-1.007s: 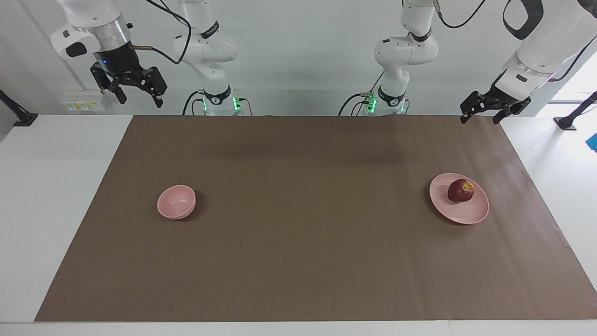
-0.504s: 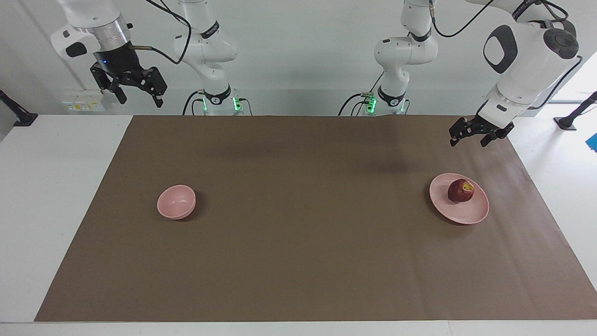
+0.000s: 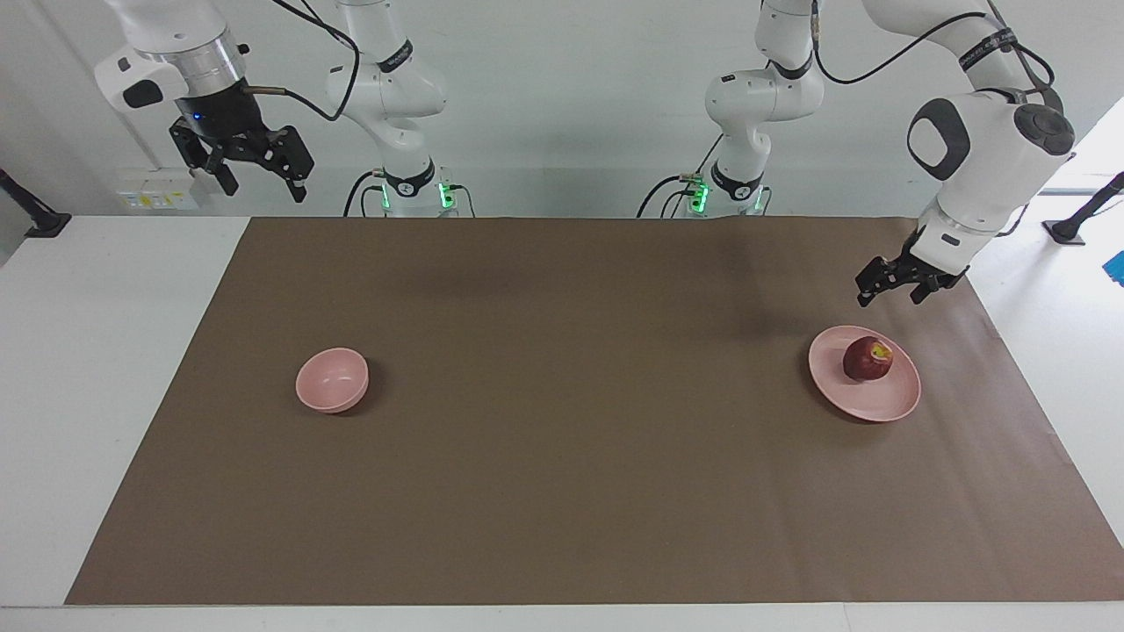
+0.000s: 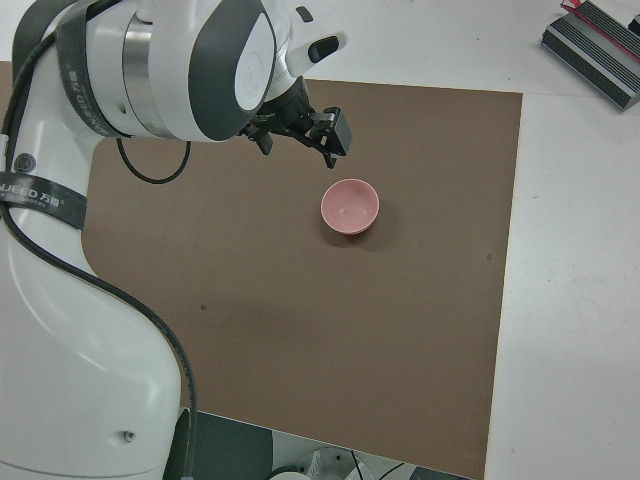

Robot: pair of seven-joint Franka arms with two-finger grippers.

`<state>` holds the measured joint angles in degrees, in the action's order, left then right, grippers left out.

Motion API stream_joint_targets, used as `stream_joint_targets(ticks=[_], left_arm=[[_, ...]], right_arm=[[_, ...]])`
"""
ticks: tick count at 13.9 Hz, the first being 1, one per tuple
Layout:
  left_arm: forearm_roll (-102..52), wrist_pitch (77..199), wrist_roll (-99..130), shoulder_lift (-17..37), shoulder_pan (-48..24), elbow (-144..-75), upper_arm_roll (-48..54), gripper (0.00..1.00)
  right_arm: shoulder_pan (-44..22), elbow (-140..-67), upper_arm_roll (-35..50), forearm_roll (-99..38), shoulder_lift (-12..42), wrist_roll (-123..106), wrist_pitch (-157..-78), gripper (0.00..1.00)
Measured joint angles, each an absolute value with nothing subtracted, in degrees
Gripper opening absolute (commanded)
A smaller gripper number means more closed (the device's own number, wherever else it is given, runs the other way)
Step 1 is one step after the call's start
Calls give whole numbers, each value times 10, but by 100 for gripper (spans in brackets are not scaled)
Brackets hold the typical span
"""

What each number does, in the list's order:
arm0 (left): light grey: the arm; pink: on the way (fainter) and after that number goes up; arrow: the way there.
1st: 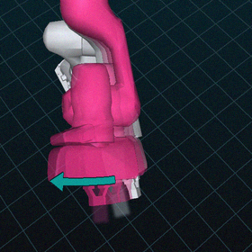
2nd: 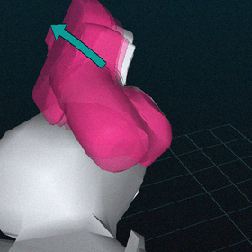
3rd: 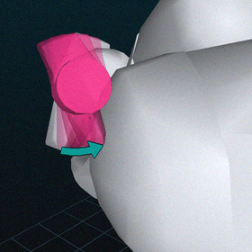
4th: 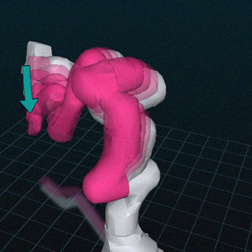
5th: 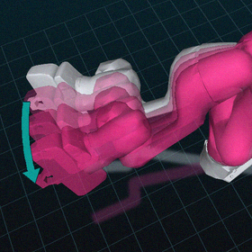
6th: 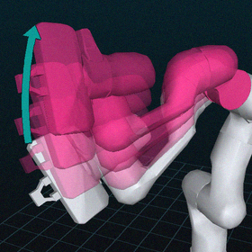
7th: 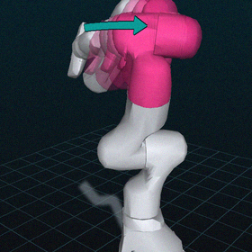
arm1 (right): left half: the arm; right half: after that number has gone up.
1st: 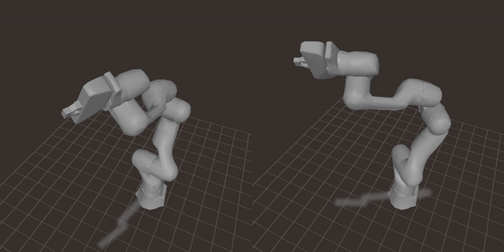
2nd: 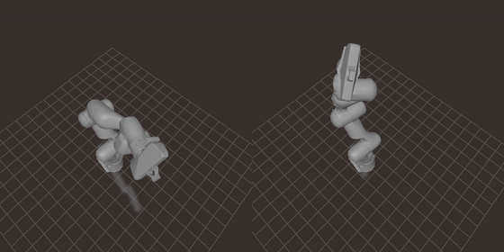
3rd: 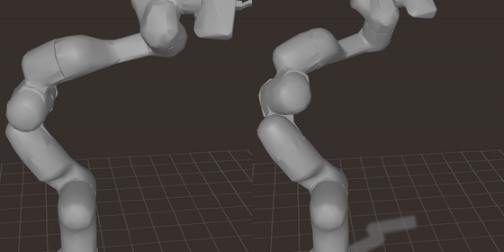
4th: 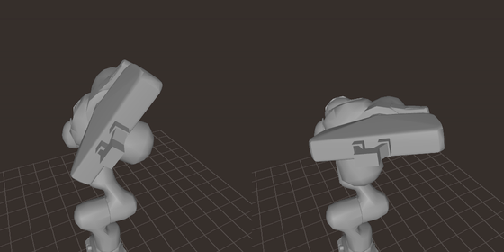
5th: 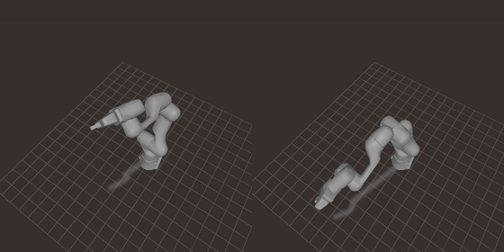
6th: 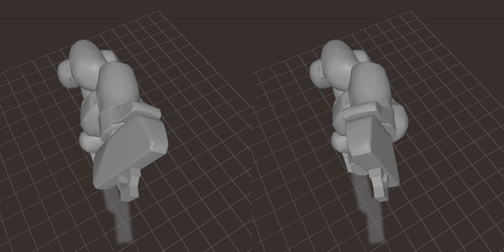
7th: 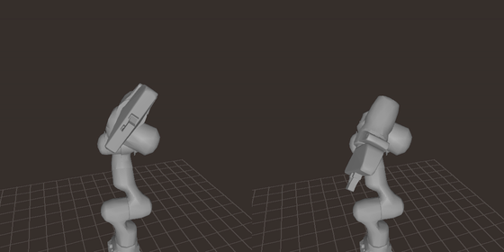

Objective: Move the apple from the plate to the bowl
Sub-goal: 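Reach the left gripper down over the red apple on the plate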

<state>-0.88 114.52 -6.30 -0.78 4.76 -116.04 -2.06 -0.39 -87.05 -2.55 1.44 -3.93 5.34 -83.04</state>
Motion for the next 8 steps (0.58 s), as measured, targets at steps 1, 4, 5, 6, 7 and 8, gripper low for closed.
stream_joint_targets(ticks=[1,4,5,6,7,8], left_arm=[[-9,1158,-63,6,49,-1162,-21,100],[-9,1198,-63,54,49,-1163,-20,100],[-9,1210,-63,70,49,-1164,-20,100],[-9,1223,-63,84,49,-1164,-19,100],[-9,1233,-63,95,49,-1164,-19,100],[-9,1242,-63,104,49,-1164,-19,100]], right_arm=[[-4,-871,-25,14,-39,53,-830,100],[-4,-871,-26,14,-39,53,-830,100],[-4,-871,-26,14,-39,53,-830,100],[-4,-871,-26,14,-39,53,-830,100],[-4,-871,-26,14,-39,53,-830,100],[-4,-871,-26,14,-39,53,-830,100]])
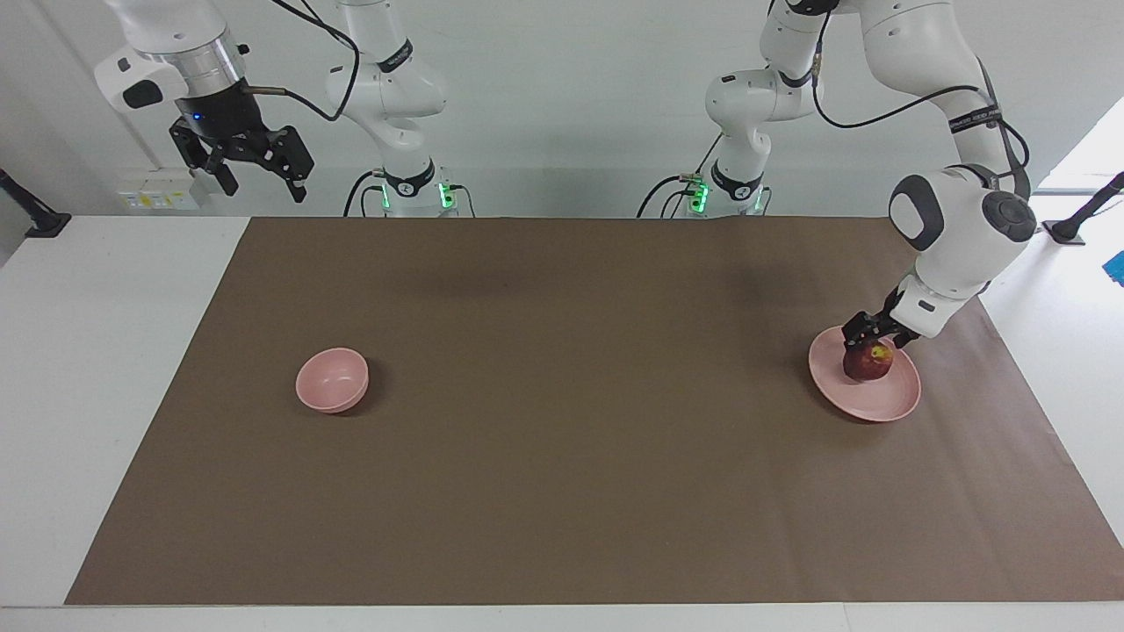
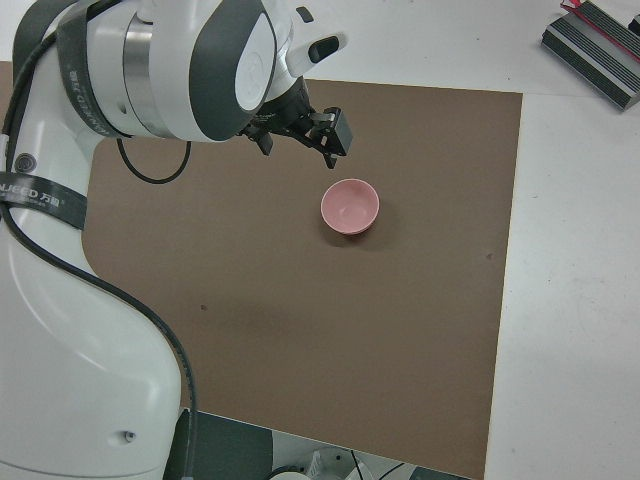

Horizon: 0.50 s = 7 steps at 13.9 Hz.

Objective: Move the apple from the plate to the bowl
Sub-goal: 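Reach the left gripper down over the red apple on the plate, then close the left gripper around the red apple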

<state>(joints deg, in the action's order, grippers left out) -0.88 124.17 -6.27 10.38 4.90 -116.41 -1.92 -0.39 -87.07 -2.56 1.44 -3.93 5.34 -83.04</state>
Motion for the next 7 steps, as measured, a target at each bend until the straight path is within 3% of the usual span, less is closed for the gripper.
stream_joint_targets(ticks=[7], left_arm=[[-9,1290,-68,113,49,-1200,-19,100]], right_arm=[[-4,-871,-26,14,-39,53,-830,100]])
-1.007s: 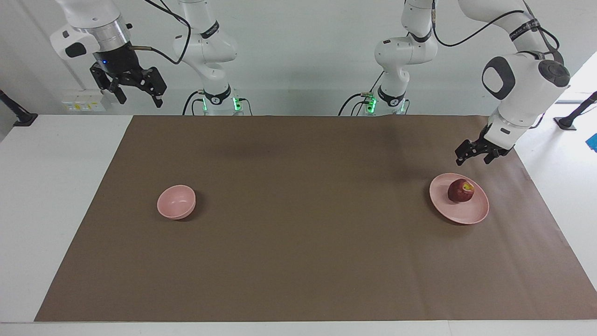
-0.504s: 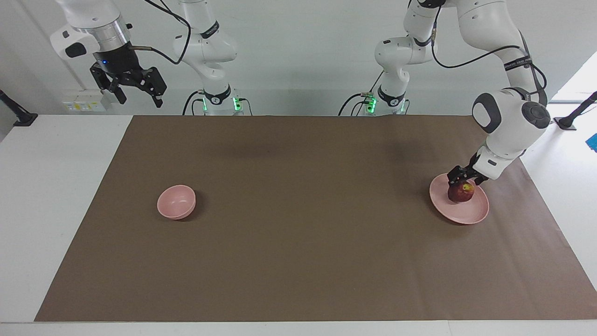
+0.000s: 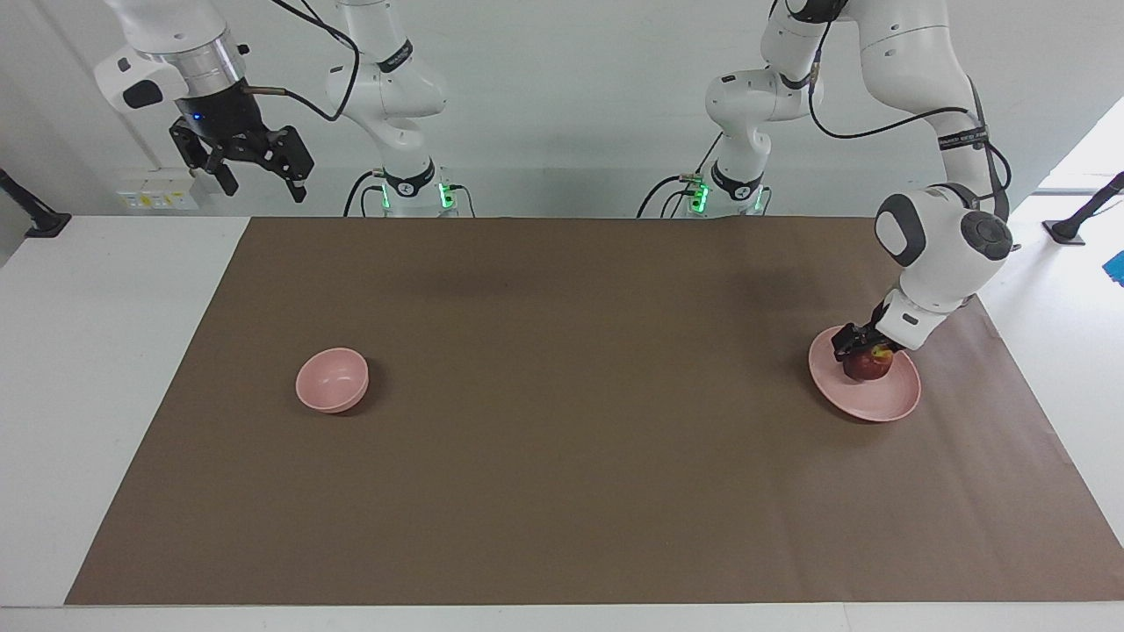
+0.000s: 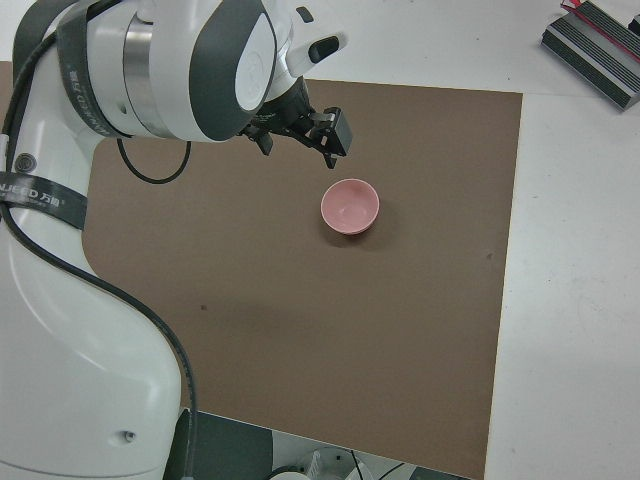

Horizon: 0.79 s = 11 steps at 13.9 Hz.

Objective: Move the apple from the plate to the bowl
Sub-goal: 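Close the left gripper around the red apple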

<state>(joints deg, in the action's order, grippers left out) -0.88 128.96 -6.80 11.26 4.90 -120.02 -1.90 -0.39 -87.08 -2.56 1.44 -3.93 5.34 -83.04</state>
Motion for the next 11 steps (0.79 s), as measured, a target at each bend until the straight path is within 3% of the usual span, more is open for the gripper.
stream_joint_targets(ticks=[11], left_arm=[[-9,1316,-88,120,49,-1207,-19,100]], right_arm=[[-4,-871,-26,14,-39,53,-830,100]])
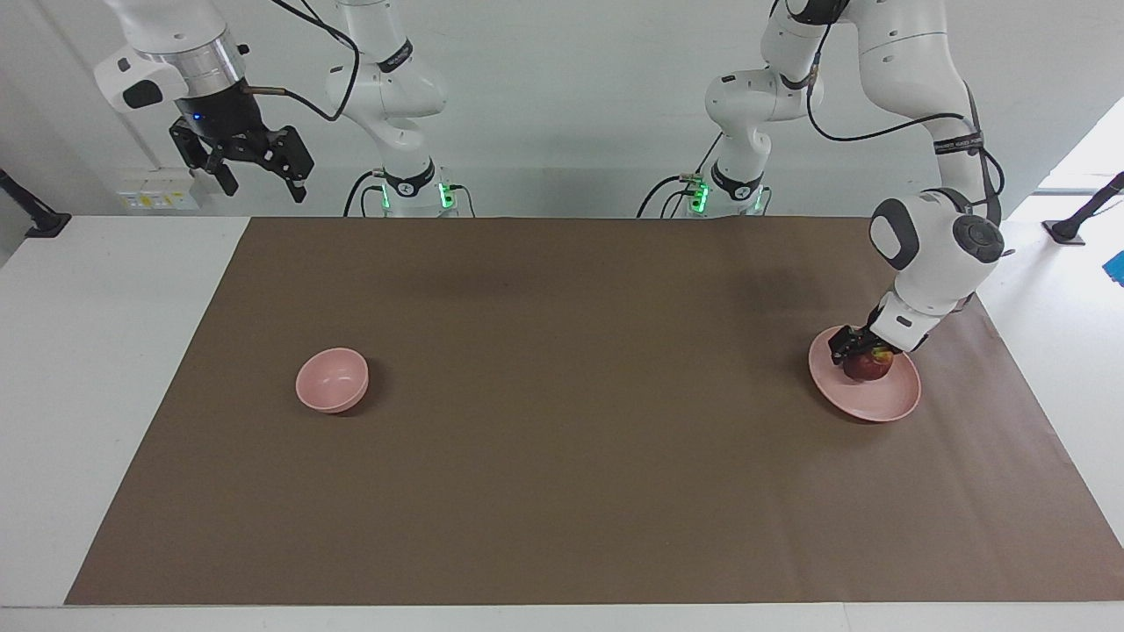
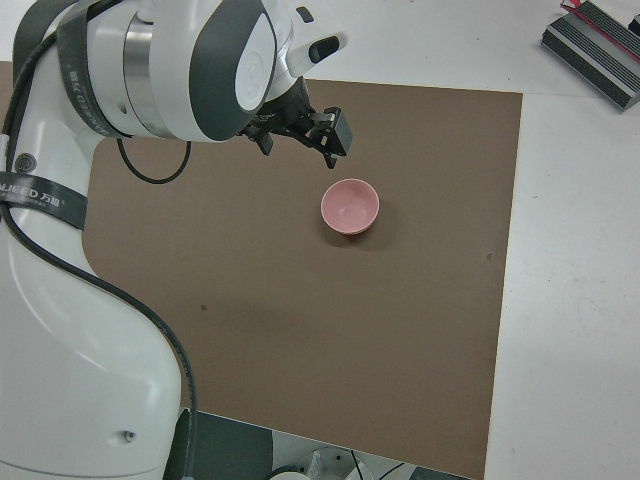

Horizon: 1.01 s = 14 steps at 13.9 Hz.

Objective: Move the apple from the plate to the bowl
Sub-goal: 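Close the left gripper around the red apple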

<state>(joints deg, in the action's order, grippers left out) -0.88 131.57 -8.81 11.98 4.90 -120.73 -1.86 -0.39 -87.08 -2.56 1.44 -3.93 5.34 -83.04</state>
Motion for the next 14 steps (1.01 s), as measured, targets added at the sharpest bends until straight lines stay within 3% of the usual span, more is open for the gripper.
stream_joint_targets(ticks=[4,5,6,9,14], left_arm=[[-9,1336,-94,121,49,-1207,-19,100],[-9,1345,-94,122,49,-1207,-19,95],[-9,1347,-94,123,51,-1207,-20,77],[-9,1347,-95,126,57,-1207,-20,0],[-9,1330,-95,126,57,-1200,-18,0]], right_arm=[[-4,-871,-26,14,-40,53,-830,100],[-4,-871,-26,14,-40,53,-830,100],[-4,-871,-26,14,-40,53,-830,100],[-4,-874,-26,14,-41,53,-830,100],[-4,-876,-26,14,-43,53,-830,100]])
